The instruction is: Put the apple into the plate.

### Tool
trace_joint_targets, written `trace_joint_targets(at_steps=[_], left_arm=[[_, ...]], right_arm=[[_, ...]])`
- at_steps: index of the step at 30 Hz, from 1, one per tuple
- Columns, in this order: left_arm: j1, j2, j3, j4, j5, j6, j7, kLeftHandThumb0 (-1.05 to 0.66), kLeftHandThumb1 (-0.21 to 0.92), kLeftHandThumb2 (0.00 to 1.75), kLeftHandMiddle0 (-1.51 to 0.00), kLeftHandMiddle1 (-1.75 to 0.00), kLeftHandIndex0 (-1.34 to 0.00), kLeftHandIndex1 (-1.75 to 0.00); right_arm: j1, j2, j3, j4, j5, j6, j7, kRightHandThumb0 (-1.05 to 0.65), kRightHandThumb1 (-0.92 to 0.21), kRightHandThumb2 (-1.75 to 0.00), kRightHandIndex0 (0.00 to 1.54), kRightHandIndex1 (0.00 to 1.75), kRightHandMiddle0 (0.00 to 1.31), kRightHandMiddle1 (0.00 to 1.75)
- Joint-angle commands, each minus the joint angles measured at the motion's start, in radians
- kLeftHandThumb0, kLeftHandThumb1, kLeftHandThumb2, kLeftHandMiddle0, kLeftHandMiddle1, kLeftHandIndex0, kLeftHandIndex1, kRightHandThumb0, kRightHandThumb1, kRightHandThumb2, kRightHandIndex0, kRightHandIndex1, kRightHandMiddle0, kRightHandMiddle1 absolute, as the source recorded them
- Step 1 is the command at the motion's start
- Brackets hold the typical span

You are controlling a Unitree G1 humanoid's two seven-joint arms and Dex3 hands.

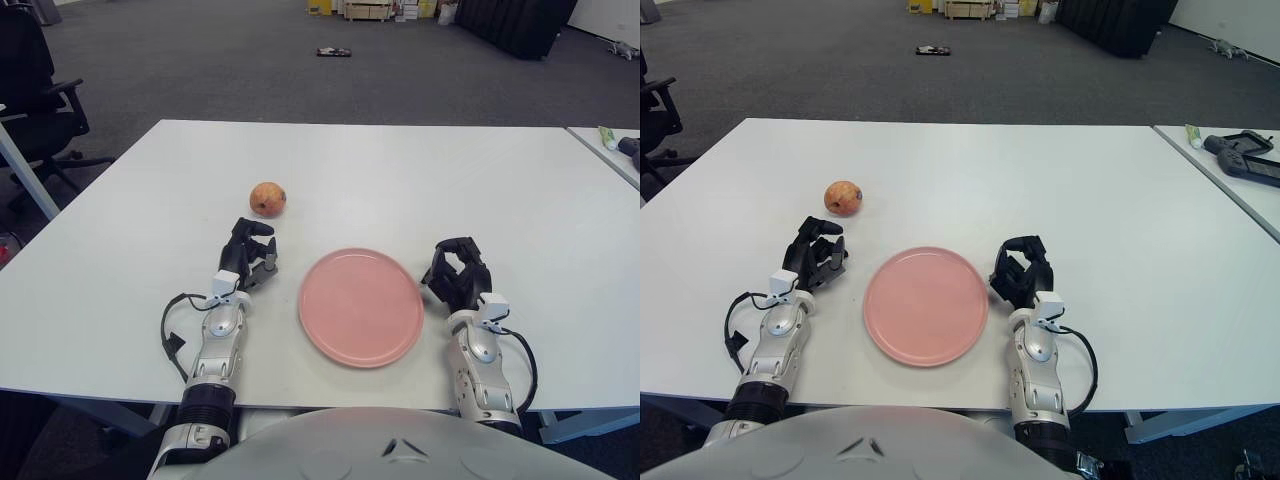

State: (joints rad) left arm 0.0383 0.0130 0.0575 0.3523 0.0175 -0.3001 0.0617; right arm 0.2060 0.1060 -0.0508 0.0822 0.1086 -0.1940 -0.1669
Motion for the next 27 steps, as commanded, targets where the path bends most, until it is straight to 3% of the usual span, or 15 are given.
trace_joint_targets(at_steps=[1, 27], left_arm=[[0.002, 0.006, 0.004, 0.020, 0.002, 0.031, 0.000, -0.38, 0.68, 0.86, -0.49, -1.75, -0.34, -1.75], [-0.019, 0.014, 0.008, 0.011, 0.011, 0.019, 0.003, -0.38, 0.68, 0.86, -0.55, -1.75, -0.34, -1.75]], right_arm=[[0.008, 0.030, -0.004, 0.019, 0.006, 0.024, -0.005, -0.40, -0.62, -0.94, 0.91, 1.75, 0.38, 1.75], [0.004, 0.032, -0.005, 0.022, 0.000, 0.027, -0.019, -0.40, -0.60, -0.96, 0.93, 1.75, 0.39, 1.75]])
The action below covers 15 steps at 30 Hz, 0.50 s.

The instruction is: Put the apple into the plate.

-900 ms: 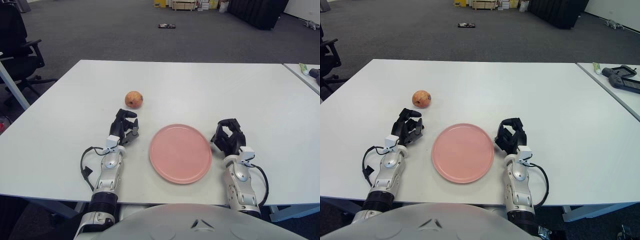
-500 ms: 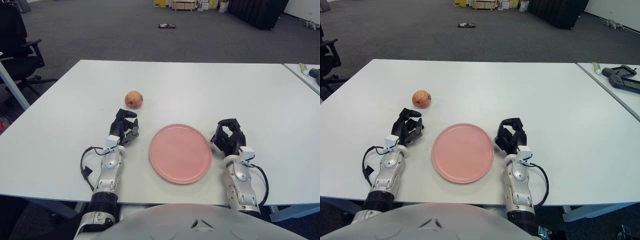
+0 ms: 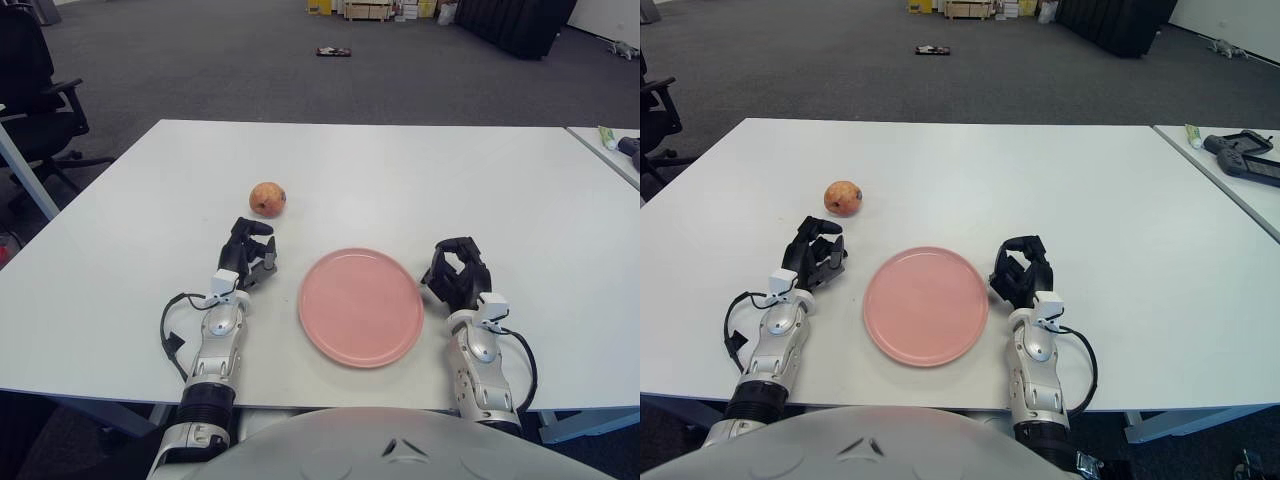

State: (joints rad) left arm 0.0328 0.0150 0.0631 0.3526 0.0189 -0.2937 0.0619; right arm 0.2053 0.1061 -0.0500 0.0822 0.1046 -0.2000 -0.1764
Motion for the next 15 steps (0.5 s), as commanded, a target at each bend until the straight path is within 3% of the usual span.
trace_joint_targets(at_steps=[1, 15], left_arm=[[-0.018, 0.014, 0.003, 0.010, 0.011, 0.012, 0.004, -0.38, 0.68, 0.86, -0.55, -1.75, -0.34, -1.75], [-0.116, 0.054, 0.028, 0.043, 0.035, -0.024, 0.028, -0.39, 0.65, 0.90, -0.56, -1.75, -0.36, -1.75]], right_arm=[[0.005, 0.033, -0.007, 0.022, 0.007, 0.033, -0.009, -0.40, -0.60, -0.96, 0.93, 1.75, 0.40, 1.75], [0.004, 0.030, -0.010, 0.026, 0.019, 0.031, 0.001, -0.40, -0.60, -0.97, 0.93, 1.75, 0.40, 1.75]])
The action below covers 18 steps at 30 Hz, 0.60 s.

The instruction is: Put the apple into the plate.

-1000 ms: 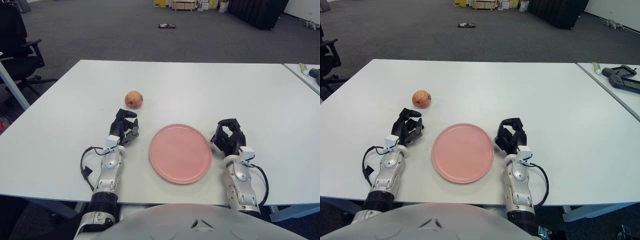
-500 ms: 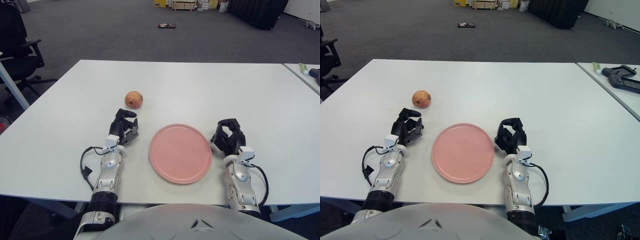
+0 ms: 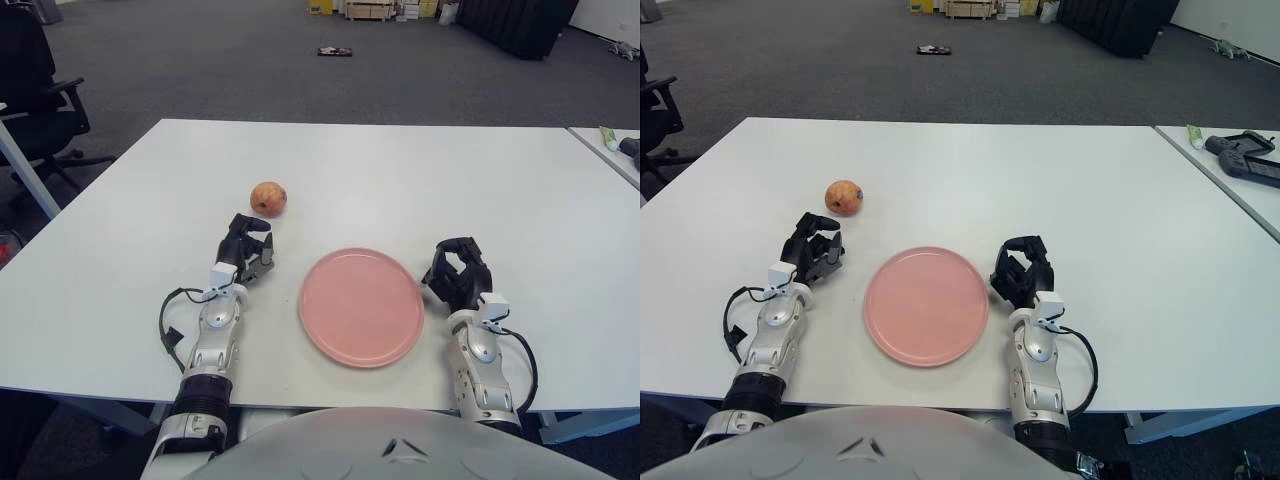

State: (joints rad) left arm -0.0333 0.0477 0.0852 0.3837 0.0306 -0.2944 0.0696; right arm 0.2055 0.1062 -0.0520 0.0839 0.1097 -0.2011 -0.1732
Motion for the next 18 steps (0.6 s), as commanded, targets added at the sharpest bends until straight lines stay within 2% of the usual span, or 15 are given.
trace_joint_targets(at_steps=[1, 6, 10, 12, 13, 14, 15, 16, 18], left_arm=[[-0.060, 0.028, 0.006, 0.015, 0.032, -0.028, 0.027, -0.39, 0.65, 0.90, -0.57, -1.75, -0.36, -1.75], [-0.114, 0.078, -0.007, -0.001, 0.114, -0.038, 0.062, -0.39, 0.66, 0.89, -0.60, -1.74, -0.35, -1.75], [-0.143, 0.129, -0.026, -0.036, 0.185, -0.027, 0.067, -0.38, 0.71, 0.82, -0.57, -1.72, -0.32, -1.75], [-0.153, 0.154, -0.039, -0.040, 0.223, -0.037, 0.070, -0.20, 0.65, 0.88, -0.54, -1.65, -0.26, -1.75], [-0.156, 0.165, -0.045, -0.039, 0.239, -0.044, 0.072, -0.16, 0.67, 0.84, -0.52, -1.60, -0.25, -1.75], [-0.163, 0.187, -0.057, -0.030, 0.271, -0.056, 0.075, -0.23, 0.67, 0.81, -0.44, -1.51, -0.19, -1.69], [-0.167, 0.202, -0.066, -0.023, 0.293, -0.064, 0.078, -0.38, 0.66, 0.85, -0.30, -1.44, -0.12, -1.59], [-0.179, 0.228, -0.084, -0.007, 0.332, -0.073, 0.084, -0.43, 0.66, 0.86, -0.26, -1.41, -0.10, -1.55], [-0.220, 0.281, -0.124, 0.047, 0.410, -0.075, 0.091, -0.67, 0.68, 0.77, -0.10, -1.08, -0.04, -1.27]], right_arm=[[0.004, 0.030, -0.008, 0.024, 0.013, 0.034, -0.003, -0.40, -0.60, -0.97, 0.93, 1.75, 0.40, 1.75], [0.003, 0.031, -0.009, 0.022, 0.009, 0.039, -0.010, -0.40, -0.60, -0.97, 0.92, 1.75, 0.40, 1.75], [0.002, 0.030, -0.009, 0.024, 0.007, 0.037, -0.011, -0.40, -0.60, -0.96, 0.92, 1.75, 0.40, 1.75], [0.001, 0.029, -0.009, 0.026, 0.010, 0.036, -0.008, -0.40, -0.60, -0.96, 0.92, 1.75, 0.39, 1.75], [0.000, 0.029, -0.010, 0.027, 0.011, 0.035, -0.006, -0.40, -0.60, -0.96, 0.92, 1.75, 0.39, 1.75], [0.000, 0.028, -0.010, 0.028, 0.012, 0.034, -0.004, -0.40, -0.60, -0.96, 0.92, 1.75, 0.39, 1.75], [-0.001, 0.027, -0.011, 0.029, 0.012, 0.034, -0.003, -0.40, -0.60, -0.96, 0.92, 1.75, 0.40, 1.75], [-0.001, 0.027, -0.011, 0.031, 0.013, 0.033, -0.003, -0.40, -0.60, -0.96, 0.92, 1.75, 0.40, 1.75], [-0.003, 0.027, -0.013, 0.035, 0.015, 0.031, -0.002, -0.40, -0.60, -0.96, 0.93, 1.75, 0.40, 1.75]])
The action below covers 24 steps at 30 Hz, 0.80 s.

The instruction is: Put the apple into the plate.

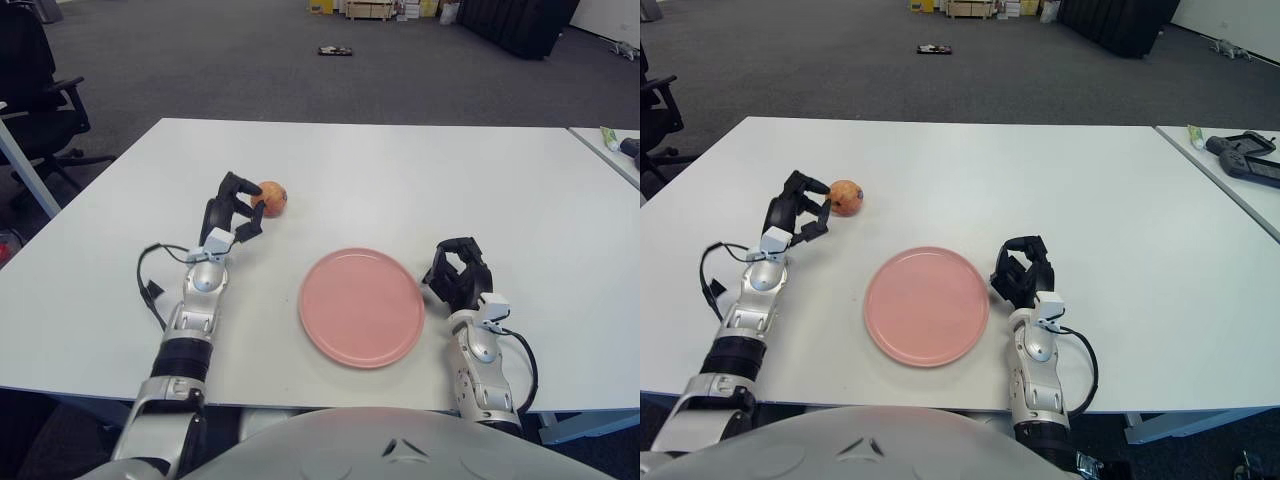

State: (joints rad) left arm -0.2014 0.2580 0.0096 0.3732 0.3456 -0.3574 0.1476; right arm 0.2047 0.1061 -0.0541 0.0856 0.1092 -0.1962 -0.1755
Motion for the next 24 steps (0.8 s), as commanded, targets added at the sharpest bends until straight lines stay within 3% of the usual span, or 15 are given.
trace_joint_targets(at_steps=[1, 2, 5, 7, 10, 15, 24], left_arm=[[-0.071, 0.092, -0.066, 0.081, 0.129, -0.009, 0.018, -0.70, 0.68, 0.74, -0.08, -1.01, -0.03, -1.20], [-0.083, 0.103, -0.077, 0.096, 0.148, -0.008, 0.022, -0.77, 0.71, 0.68, -0.05, -0.83, -0.02, -1.04], [-0.123, 0.142, -0.122, 0.143, 0.228, -0.005, 0.054, -0.89, 0.77, 0.54, -0.02, -0.50, -0.01, -0.72], [-0.156, 0.179, -0.170, 0.173, 0.315, 0.003, 0.088, -0.94, 0.80, 0.48, -0.01, -0.36, 0.00, -0.57], [-0.188, 0.214, -0.221, 0.199, 0.392, 0.005, 0.121, -1.02, 0.84, 0.37, 0.00, -0.09, 0.00, -0.20], [-0.233, 0.232, -0.260, 0.208, 0.417, 0.004, 0.110, -1.04, 0.83, 0.31, 0.00, -0.01, 0.00, -0.03], [-0.303, 0.235, -0.295, 0.283, 0.396, -0.054, 0.105, -1.05, 0.81, 0.24, 0.00, 0.00, 0.00, 0.00]], right_arm=[[-0.003, 0.027, -0.012, 0.034, 0.016, 0.025, 0.001, -0.40, -0.60, -0.96, 0.93, 1.75, 0.40, 1.75], [-0.003, 0.027, -0.013, 0.035, 0.016, 0.025, 0.001, -0.40, -0.60, -0.97, 0.93, 1.75, 0.40, 1.75], [-0.004, 0.028, -0.015, 0.035, 0.019, 0.025, 0.003, -0.40, -0.60, -0.97, 0.93, 1.75, 0.40, 1.75], [-0.003, 0.029, -0.016, 0.033, 0.019, 0.026, 0.003, -0.40, -0.60, -0.97, 0.93, 1.75, 0.40, 1.75], [-0.002, 0.031, -0.017, 0.032, 0.016, 0.024, 0.001, -0.40, -0.60, -0.97, 0.93, 1.75, 0.40, 1.75], [-0.001, 0.029, -0.017, 0.033, 0.007, 0.021, -0.002, -0.40, -0.60, -0.97, 0.93, 1.75, 0.40, 1.75], [0.000, 0.022, -0.017, 0.036, 0.000, 0.021, 0.000, -0.40, -0.59, -0.99, 0.95, 1.75, 0.41, 1.75]])
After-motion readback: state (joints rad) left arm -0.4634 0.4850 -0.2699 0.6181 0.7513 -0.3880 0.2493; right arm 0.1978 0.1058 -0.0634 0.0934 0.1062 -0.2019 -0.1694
